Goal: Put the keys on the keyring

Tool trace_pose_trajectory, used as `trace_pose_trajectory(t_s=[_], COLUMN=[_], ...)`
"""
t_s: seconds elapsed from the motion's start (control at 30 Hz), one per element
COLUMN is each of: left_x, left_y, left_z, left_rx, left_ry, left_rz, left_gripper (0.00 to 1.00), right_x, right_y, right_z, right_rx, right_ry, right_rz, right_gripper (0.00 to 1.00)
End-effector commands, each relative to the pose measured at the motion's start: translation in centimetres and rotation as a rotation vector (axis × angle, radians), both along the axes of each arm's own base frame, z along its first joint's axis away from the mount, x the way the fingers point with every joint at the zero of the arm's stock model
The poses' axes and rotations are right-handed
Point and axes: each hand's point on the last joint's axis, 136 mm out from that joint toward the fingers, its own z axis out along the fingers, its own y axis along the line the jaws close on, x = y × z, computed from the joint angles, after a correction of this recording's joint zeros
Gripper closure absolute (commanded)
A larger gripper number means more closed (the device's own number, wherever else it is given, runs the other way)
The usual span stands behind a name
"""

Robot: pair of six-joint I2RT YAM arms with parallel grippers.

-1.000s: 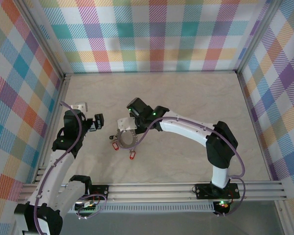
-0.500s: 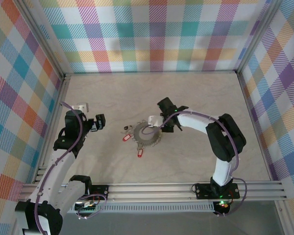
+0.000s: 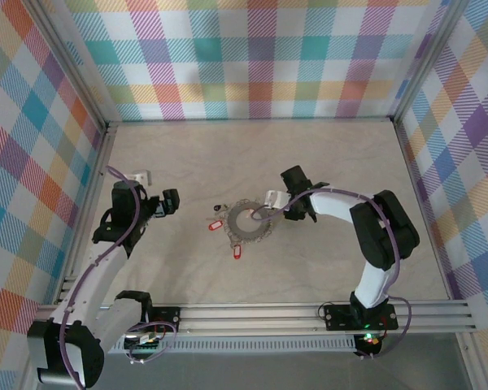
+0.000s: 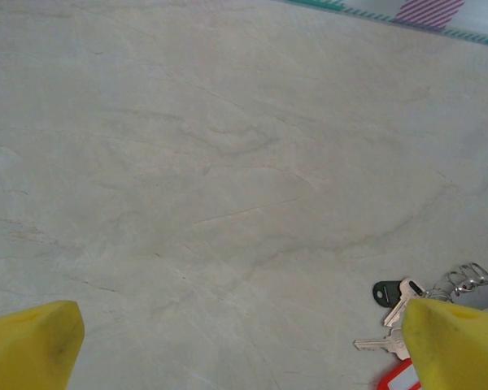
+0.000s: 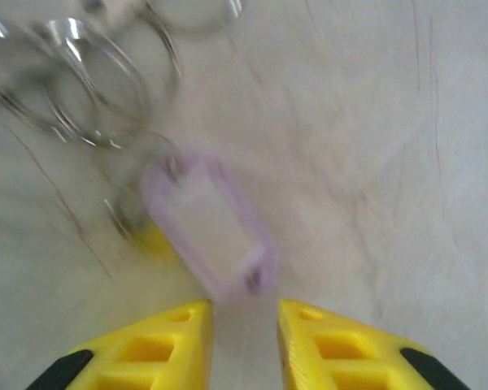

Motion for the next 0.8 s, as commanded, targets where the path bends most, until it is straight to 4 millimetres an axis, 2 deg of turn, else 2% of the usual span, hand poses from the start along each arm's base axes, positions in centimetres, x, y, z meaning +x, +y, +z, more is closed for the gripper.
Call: trace_pose_trajectory(t_s=[0.0, 0.13, 0.2, 0.3, 0.37, 0.4, 0.43, 0.47, 0.57, 0.63, 0.77], left_x=[0.4, 0.3, 0.3, 0.3, 0.4, 0.5, 0.7, 0.9, 1.4, 1.8, 2.7], left_y=[0.3, 1.1, 1.5, 1.3, 0.9, 0.7, 0.6, 0.7, 0.9, 0.9, 1.0], left_z=[-0.3, -0.1, 0.4, 1.3, 1.7, 1.7, 1.6, 1.5, 0.3, -0.8, -2.6], left_rx=[-0.017, -0.003, 0.002, 0.032, 0.042, 0.045, 0.051, 0.060, 0.065, 0.046, 0.025], left_ry=[-0.011, -0.014, -0.010, -0.015, -0.027, -0.035, -0.045, -0.060, -0.065, -0.054, -0.055], left_rz=[0.017, 0.065, 0.085, 0.053, 0.019, 0.007, 0.000, 0.004, 0.025, 0.038, 0.067], left_gripper=[0.00, 0.00, 0.00, 0.00, 0.00, 0.00, 0.00, 0.00, 0.00, 0.00, 0.00], right_x=[-0.5, -0.4, -0.4, -0.5, -0.7, -1.0, -1.4, -1.6, -2.4, -2.7, -2.8], right_y=[-2.0, -1.7, -1.4, -0.5, -0.1, 0.0, 0.1, 0.1, -1.4, -3.3, -7.8], right_z=[0.7, 3.3, 5.2, 9.2, 12.7, 14.1, 15.4, 16.9, 19.1, 19.5, 18.2], right_rx=[-0.007, 0.064, 0.122, 0.281, 0.430, 0.502, 0.581, 0.664, 0.864, 0.970, 1.117], right_ry=[0.001, -0.045, -0.081, -0.142, -0.205, -0.229, -0.258, -0.300, -0.407, -0.465, -0.508], right_rz=[-0.091, -0.119, -0.131, -0.167, -0.218, -0.243, -0.263, -0.293, -0.406, -0.510, -0.760], right_gripper=[0.71, 0.70, 0.70, 0.68, 0.62, 0.54, 0.16, 0.00, 0.00, 0.00, 0.00])
